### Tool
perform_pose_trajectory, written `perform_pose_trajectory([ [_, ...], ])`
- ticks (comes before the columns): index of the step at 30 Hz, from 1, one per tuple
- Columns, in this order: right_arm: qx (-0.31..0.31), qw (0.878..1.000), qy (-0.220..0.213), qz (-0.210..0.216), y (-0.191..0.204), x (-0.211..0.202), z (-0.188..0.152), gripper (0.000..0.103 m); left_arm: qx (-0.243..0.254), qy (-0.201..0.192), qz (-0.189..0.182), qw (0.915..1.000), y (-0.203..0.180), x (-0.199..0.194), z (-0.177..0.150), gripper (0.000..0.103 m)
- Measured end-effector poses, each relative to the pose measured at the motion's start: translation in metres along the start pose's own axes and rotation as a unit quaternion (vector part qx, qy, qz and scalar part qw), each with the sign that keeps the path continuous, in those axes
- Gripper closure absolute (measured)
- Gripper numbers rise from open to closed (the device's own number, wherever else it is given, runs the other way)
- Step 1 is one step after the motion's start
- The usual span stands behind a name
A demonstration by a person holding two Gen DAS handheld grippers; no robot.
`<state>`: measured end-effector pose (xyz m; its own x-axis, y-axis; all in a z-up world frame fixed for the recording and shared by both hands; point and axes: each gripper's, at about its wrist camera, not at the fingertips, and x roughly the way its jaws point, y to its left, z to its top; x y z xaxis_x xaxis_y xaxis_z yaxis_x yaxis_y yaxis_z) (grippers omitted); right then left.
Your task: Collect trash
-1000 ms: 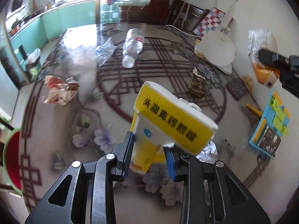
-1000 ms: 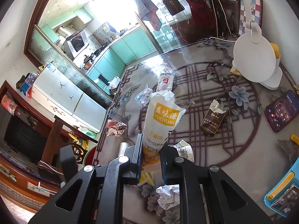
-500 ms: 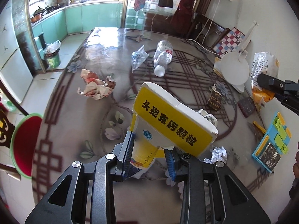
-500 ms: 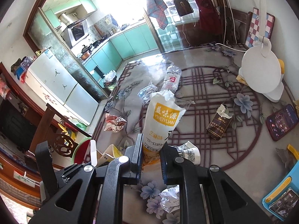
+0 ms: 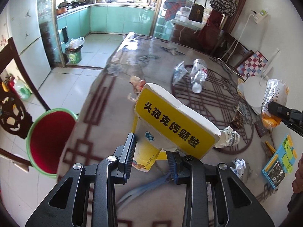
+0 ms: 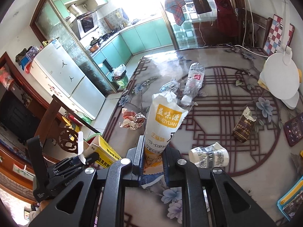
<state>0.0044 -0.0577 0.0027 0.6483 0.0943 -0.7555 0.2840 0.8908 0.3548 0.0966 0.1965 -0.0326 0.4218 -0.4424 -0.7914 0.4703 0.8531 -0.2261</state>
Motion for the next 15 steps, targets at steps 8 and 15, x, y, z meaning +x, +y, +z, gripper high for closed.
perform_pose_trajectory([
  [8, -0.015, 1.000, 0.016, 0.004, 0.034, 0.024, 0.001, 0.089, -0.023, -0.010, 0.013, 0.9996, 0.036, -0.007, 0.005, 0.072],
  [15, -0.034, 0.999, 0.031, 0.013, 0.072, 0.051, -0.001, 0.089, -0.050, -0.012, 0.029, 0.9983, 0.073, -0.010, 0.008, 0.072],
])
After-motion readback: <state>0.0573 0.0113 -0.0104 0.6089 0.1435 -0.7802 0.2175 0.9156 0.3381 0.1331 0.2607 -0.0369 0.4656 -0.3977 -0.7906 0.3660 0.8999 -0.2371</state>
